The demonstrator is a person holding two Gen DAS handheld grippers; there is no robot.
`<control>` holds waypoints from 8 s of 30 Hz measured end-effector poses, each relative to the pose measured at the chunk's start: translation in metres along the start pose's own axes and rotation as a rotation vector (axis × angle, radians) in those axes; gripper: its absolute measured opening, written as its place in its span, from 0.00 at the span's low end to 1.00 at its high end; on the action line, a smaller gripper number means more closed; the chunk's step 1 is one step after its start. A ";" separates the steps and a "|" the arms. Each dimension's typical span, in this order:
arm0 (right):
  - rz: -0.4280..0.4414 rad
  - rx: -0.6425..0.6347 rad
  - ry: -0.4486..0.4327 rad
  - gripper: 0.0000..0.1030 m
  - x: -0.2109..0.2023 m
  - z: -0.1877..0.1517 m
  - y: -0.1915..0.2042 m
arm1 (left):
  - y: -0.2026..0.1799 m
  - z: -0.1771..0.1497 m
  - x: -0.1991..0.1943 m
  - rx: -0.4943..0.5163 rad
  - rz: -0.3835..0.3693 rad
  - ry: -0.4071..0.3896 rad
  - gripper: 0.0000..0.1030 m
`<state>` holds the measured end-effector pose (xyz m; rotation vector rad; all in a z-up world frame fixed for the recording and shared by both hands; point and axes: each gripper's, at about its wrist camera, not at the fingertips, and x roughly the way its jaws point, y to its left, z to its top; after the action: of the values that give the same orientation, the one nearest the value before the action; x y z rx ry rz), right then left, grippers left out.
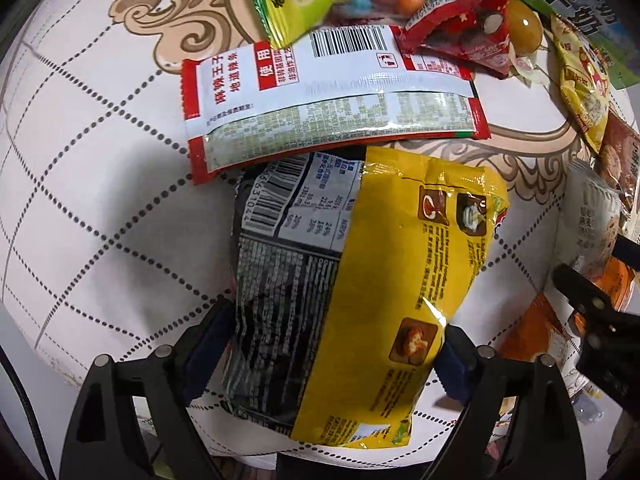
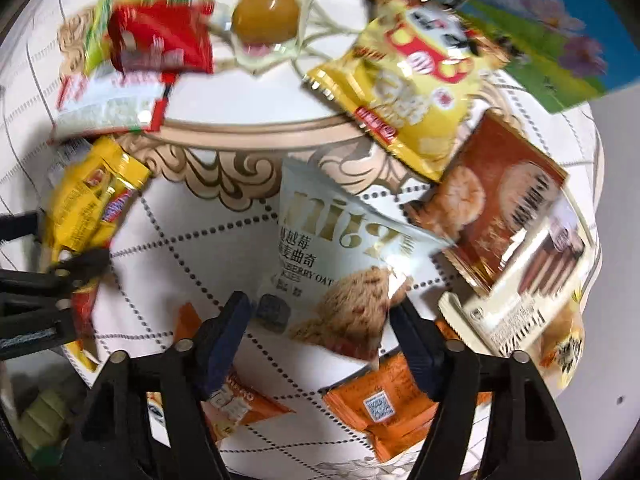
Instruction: Organize snacks
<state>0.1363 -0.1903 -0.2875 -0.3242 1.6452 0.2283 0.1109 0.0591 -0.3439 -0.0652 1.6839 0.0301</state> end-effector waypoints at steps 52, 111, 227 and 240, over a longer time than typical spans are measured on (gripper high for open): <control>0.367 0.408 -0.523 0.45 -0.215 0.090 -0.160 | -0.100 0.154 -0.269 -0.015 -0.199 -0.392 0.80; 0.076 0.306 -0.581 0.93 -0.246 0.131 -0.188 | -0.107 0.156 -0.285 0.068 -0.053 -0.593 0.89; 0.160 0.286 -0.391 0.49 -0.179 0.222 -0.201 | -0.085 0.262 -0.214 0.053 -0.128 -0.234 0.43; 0.103 0.315 -0.240 0.67 -0.115 0.278 -0.223 | -0.078 0.331 -0.167 0.032 -0.059 -0.129 0.50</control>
<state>0.4821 -0.2970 -0.1911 0.0278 1.4337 0.0790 0.4628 0.0051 -0.2141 -0.0871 1.5523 -0.0366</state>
